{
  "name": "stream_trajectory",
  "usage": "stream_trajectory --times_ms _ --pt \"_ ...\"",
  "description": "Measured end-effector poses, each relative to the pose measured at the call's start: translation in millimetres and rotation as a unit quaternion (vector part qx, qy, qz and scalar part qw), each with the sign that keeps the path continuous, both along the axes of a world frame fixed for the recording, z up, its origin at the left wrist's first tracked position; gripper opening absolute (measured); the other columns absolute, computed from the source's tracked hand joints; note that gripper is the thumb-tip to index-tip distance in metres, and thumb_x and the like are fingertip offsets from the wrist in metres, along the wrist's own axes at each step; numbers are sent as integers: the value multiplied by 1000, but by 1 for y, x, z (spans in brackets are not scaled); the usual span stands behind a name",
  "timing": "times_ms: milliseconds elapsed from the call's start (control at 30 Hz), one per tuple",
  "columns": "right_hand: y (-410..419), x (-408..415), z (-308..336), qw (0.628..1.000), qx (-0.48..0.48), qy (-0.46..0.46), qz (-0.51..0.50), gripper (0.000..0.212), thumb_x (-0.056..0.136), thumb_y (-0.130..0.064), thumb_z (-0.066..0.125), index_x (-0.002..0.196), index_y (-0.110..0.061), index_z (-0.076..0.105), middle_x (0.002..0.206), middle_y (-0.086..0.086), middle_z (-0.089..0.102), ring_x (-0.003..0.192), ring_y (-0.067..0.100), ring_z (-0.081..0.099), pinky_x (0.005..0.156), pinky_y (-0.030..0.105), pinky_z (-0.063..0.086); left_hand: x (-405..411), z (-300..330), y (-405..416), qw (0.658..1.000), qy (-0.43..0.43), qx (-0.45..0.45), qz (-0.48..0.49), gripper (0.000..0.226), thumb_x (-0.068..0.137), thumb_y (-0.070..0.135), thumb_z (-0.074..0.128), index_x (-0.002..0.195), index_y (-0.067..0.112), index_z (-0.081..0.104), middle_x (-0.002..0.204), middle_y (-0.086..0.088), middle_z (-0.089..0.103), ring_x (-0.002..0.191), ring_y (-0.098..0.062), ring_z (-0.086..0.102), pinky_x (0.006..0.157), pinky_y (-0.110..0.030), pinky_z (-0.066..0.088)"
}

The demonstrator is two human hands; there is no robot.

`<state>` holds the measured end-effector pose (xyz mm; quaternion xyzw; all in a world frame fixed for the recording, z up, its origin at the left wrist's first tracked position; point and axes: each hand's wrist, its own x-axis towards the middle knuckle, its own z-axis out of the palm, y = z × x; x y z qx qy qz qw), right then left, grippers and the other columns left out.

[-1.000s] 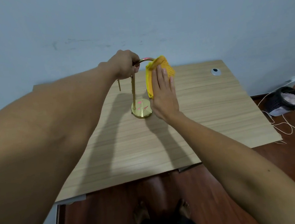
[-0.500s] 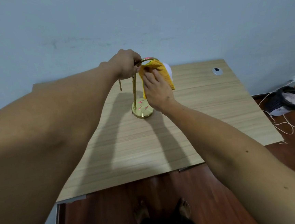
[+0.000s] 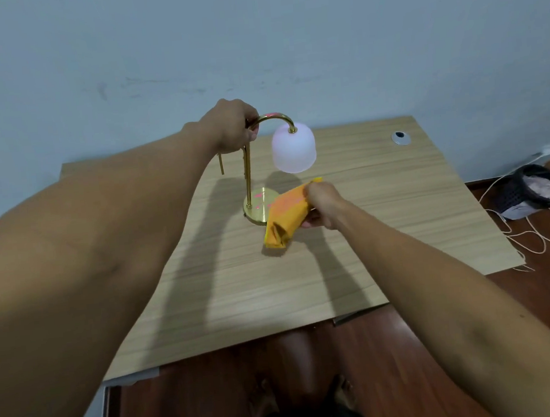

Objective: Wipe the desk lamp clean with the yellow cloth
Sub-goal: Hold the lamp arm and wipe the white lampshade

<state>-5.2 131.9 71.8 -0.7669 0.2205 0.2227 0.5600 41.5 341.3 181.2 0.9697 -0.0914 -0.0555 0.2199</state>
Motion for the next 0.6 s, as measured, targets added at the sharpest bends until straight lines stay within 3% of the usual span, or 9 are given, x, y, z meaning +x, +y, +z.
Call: stream_trajectory --times_ms 100,200,267,333,433,533,600 --pt "-20 15 15 990 47 -31 -126 19 97 -12 39 91 -7 56 84 17 64 77 36 67 65 45 58 -1 0 -1 1000 1 1 5 10 91 13 62 87 20 68 92 -7 69 93 -30 67 87 -47 57" --pt "-27 34 32 964 -3 -192 -182 32 99 -34 41 80 -15 58 78 4 65 82 28 66 75 37 52 -2 1 -2 1000 2 0 8 11 92 13 62 86 21 67 93 -7 69 93 -30 66 87 -47 57" --pt "-18 40 44 947 -6 -294 -127 35 99 -47 43 79 -23 57 79 -1 61 75 19 57 72 33 46 -2 1 -2 1000 2 2 7 11 92 13 62 85 20 67 93 -7 70 94 -30 67 87 -47 57" --pt "-3 44 56 943 9 -330 -27 26 102 -45 46 91 -29 63 96 0 64 83 13 57 73 28 45 -2 0 -1 1000 3 0 10 11 91 12 61 86 20 68 93 -7 70 93 -30 67 87 -47 57" --pt "15 55 58 940 23 -326 103 35 100 -38 41 108 -29 74 115 -11 73 106 11 63 97 31 49 1 -1 -1 1000 1 -2 14 11 90 10 61 88 17 70 94 -9 72 93 -31 68 87 -44 57" --pt "18 63 50 934 101 -327 103 45 97 -22 35 109 -17 78 111 0 79 112 17 70 109 41 47 4 -3 -2 1000 0 -2 14 11 90 12 61 88 18 70 93 -8 72 92 -30 68 87 -44 57" --pt "16 73 47 939 126 -310 75 41 95 -16 36 101 -8 76 103 6 79 106 22 72 104 38 50 6 -4 -2 1000 2 -2 15 11 90 13 61 86 19 69 92 -7 72 91 -29 69 86 -43 57"
